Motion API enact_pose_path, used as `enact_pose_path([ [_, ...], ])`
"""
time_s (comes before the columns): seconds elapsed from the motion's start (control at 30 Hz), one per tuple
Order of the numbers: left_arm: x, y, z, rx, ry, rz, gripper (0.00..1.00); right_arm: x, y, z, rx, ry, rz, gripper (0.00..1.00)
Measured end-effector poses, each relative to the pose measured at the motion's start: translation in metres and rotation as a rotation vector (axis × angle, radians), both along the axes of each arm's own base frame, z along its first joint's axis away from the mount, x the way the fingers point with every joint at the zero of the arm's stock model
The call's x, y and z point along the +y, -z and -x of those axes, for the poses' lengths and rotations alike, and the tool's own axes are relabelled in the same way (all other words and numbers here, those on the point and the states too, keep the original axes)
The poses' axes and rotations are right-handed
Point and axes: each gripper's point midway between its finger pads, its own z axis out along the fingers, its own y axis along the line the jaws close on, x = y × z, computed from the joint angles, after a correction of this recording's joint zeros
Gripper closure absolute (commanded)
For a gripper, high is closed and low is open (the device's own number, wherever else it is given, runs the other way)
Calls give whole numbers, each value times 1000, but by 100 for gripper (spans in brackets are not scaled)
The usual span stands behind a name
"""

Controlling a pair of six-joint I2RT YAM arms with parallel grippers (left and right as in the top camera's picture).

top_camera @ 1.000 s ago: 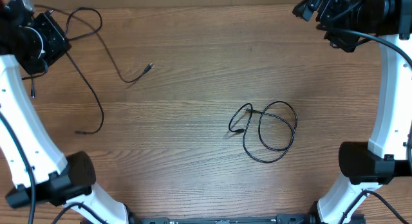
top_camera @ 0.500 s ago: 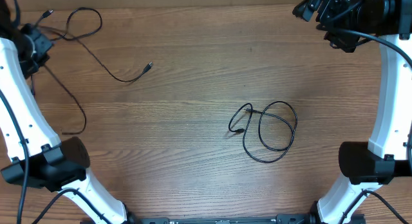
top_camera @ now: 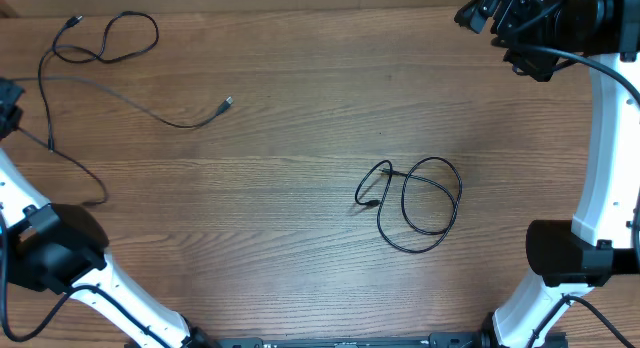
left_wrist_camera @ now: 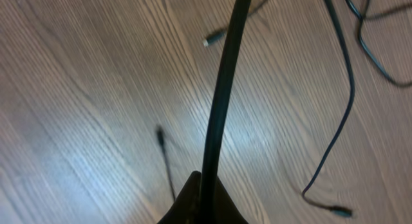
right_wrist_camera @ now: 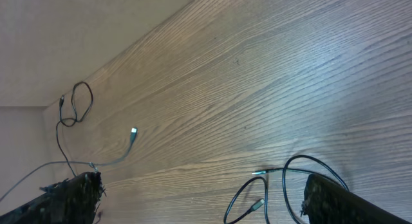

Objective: Untangle cables

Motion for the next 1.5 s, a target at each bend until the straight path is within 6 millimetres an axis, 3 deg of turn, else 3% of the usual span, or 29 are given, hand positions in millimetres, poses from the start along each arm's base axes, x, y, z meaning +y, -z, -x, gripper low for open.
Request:
enact_pose_path([
  [0.1,11,11,0,-18,-42,41,87,0,0,0,-2,0,0,0],
  [0.27,19,35,0,-40,-107,155,92,0,-1,-2,-9,0,0,0],
  [0.33,22,52,2,-28,-132,214,96,0,-1,-2,-10,0,0,0],
  [0.47,26,94,5,37,-153,311,92,0,-3,-4,-20,0,0,0],
  [0.57,19,112,11,92,-125,362,81,0,-3,-5,-26,0,0,0],
  [0.63,14,116,15,117,-81,384,26,0,-4,-5,-27,0,0,0],
  [0.67,12,116,15,120,-67,389,11,0,-4,-5,-27,0,0,0],
  [0.7,9,116,17,127,-53,396,5,0,-4,-5,-27,0,0,0],
  [0.73,9,116,17,130,-35,396,0,0,-4,-5,-27,0,0,0],
  [0.9,5,119,18,146,38,396,0,0,-4,-5,-28,0,0,0],
  [1.07,-11,135,21,202,123,438,1,0,-3,-5,-26,0,0,0],
  [1.27,-26,124,13,147,190,468,0,0,-2,-3,-16,0,0,0],
  [1.5,-55,47,54,94,204,364,0,0,-1,-1,-5,0,0,0],
])
